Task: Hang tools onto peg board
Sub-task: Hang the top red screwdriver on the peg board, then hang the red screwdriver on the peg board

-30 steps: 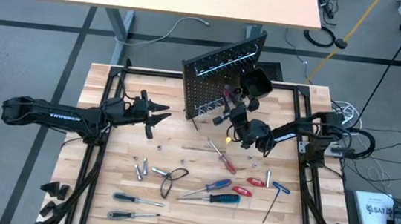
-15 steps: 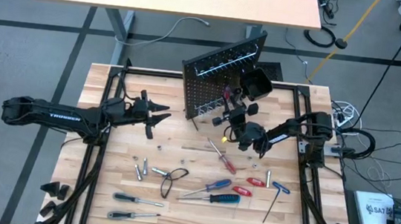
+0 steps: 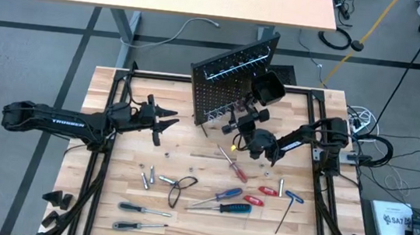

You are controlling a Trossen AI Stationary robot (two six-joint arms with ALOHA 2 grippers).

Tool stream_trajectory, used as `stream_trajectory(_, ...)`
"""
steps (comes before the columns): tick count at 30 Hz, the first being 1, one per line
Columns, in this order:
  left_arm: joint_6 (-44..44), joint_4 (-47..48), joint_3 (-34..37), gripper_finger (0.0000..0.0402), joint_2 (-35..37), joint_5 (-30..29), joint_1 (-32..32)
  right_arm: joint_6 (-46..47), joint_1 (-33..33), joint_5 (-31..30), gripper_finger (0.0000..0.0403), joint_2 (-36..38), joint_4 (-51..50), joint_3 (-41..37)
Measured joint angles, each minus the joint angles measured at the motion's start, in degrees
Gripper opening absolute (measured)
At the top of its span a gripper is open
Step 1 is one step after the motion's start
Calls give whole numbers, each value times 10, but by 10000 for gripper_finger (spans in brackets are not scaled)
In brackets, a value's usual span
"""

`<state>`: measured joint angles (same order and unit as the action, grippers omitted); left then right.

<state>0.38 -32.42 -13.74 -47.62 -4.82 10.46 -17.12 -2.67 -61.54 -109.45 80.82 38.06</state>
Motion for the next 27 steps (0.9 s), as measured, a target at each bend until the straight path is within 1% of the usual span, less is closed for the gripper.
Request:
stream_trajectory(3, 0, 0, 0, 129, 0, 0, 0, 0, 10, -2, 234, 0, -9, 0)
stream_trajectory(7, 0, 0, 0, 129, 0, 0, 0, -5, 24, -8, 233, 0, -31, 0)
stream_trajectory(10, 0, 0, 0, 129, 0, 0, 0, -14, 38, -40, 230, 0, -42, 0)
stream_trajectory(14, 0, 0, 0, 129, 0, 0, 0, -29, 64, -72, 229, 0, -45, 0)
stream_trajectory(21, 0, 0, 0, 129, 0, 0, 0, -48, 108, -78, 228, 0, -45, 0)
stream_trajectory(27, 0, 8, 0, 129, 0, 1, 0, -50, 167, -107, 228, 2, -48, 0)
